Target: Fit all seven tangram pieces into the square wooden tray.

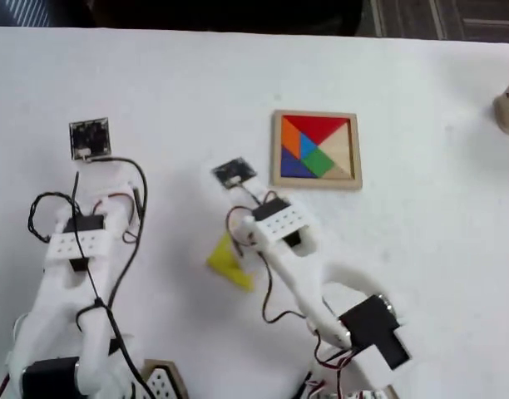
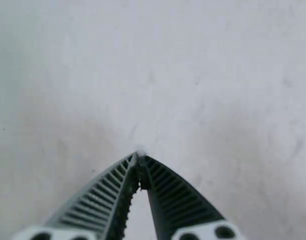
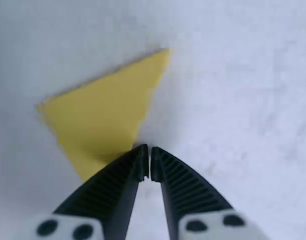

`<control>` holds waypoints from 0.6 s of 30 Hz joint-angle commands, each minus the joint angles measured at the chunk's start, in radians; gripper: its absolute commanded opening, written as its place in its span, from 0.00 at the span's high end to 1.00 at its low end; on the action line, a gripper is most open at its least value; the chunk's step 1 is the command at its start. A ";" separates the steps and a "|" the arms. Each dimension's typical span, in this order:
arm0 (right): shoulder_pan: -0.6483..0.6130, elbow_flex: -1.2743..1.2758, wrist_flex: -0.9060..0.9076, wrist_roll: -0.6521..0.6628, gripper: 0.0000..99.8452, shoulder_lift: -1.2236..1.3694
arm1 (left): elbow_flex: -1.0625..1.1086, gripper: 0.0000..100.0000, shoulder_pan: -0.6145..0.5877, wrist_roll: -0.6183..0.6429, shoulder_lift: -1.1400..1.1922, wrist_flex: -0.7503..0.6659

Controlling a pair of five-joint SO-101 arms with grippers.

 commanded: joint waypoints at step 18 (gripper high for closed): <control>0.595 -0.422 -0.340 -0.011 0.98 0.228 | -0.002 0.98 -0.008 0.008 0.002 -0.025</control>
